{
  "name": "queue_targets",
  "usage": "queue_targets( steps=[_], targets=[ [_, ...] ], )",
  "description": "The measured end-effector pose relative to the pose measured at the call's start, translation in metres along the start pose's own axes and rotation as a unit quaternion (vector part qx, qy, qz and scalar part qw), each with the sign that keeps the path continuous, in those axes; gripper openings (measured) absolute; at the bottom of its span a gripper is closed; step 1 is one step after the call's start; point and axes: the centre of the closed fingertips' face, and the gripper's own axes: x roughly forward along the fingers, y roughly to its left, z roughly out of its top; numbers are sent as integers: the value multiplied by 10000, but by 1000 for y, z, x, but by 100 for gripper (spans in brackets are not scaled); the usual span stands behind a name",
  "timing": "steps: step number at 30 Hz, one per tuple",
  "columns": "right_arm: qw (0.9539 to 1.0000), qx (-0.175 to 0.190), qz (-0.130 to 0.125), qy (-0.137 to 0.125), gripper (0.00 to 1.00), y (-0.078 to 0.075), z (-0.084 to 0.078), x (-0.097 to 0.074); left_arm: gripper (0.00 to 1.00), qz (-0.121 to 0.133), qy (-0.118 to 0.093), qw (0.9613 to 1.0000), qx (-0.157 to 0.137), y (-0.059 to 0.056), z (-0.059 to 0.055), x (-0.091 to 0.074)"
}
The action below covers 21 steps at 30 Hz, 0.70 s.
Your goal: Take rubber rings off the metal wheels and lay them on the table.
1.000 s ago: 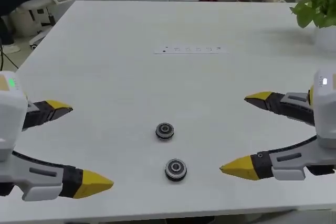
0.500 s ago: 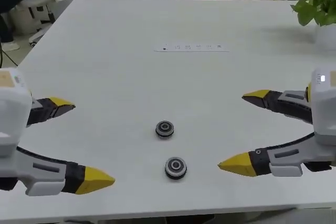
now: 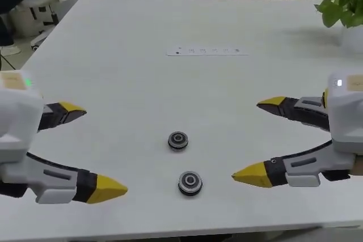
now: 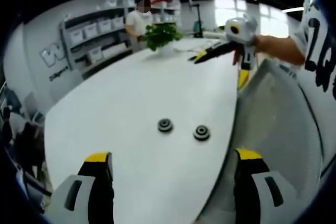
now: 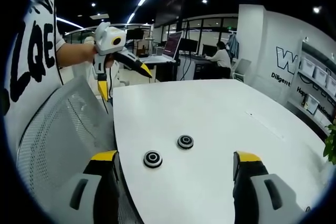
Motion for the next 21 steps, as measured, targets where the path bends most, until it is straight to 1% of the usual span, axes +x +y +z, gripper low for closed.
queue_targets(
  steps=[6,8,12,17,21],
  targets=[
    [10000,-31,68,62,86,-4,-3,6,97,-24,35,10000,-5,4,-2,5],
    [10000,2,57,24,85,-7,-1,7,97,-26,51,10000,3,6,-3,6],
    [9999,33,100,-15,85,-8,1,10,96,-34,57,10000,-18,9,-4,8],
    [9999,18,148,19,84,-10,-3,15,96,-70,83,9999,13,11,-5,12],
    [9997,-5,228,32,84,-9,-6,18,96,-112,112,9999,45,11,-6,16]
  ],
)
